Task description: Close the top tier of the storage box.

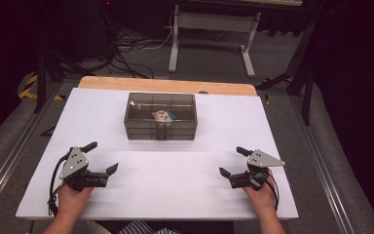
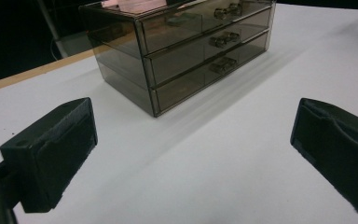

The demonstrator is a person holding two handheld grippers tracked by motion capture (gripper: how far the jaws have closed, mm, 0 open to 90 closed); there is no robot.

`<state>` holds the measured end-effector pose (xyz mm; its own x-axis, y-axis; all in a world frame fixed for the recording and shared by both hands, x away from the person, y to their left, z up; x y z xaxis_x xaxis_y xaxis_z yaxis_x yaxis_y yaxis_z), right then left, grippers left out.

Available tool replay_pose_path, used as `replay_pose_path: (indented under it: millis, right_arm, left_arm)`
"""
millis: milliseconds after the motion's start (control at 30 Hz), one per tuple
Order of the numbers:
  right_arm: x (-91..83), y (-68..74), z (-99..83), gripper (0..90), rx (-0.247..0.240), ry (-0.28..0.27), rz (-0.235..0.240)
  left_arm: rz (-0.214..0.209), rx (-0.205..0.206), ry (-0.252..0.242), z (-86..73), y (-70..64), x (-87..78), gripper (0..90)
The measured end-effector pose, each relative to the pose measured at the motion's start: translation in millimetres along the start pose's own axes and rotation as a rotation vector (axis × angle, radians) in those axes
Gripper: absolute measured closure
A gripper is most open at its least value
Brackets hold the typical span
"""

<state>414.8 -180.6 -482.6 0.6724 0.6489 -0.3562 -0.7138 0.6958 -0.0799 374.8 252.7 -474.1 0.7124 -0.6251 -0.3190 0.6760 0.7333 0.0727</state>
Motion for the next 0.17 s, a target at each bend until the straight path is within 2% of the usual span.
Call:
replay_pose_path:
  millis: [100, 167]
  right_arm:
    - [0.2, -0.2, -0.1, 0.0, 0.002, 0.000, -0.001]
    - [0.0, 0.0, 0.1, 0.0, 0.001, 0.000, 0.002]
  left_arm:
    - [-0.003, -0.010, -0.003, -0.1, -1.0, 0.3, 1.4]
    - [0.000, 0.002, 0.000, 0.1, 0.0, 0.0, 1.3]
Point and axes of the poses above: each handheld gripper's, and its own axes: x roughly forward along the jaws, z roughly out of its top, y roughly to its left, the point moved 7 cm from there along x, roughly forward along the jaws, and after that the axes turned 5 degrees about -z, right-handed, at the moved point
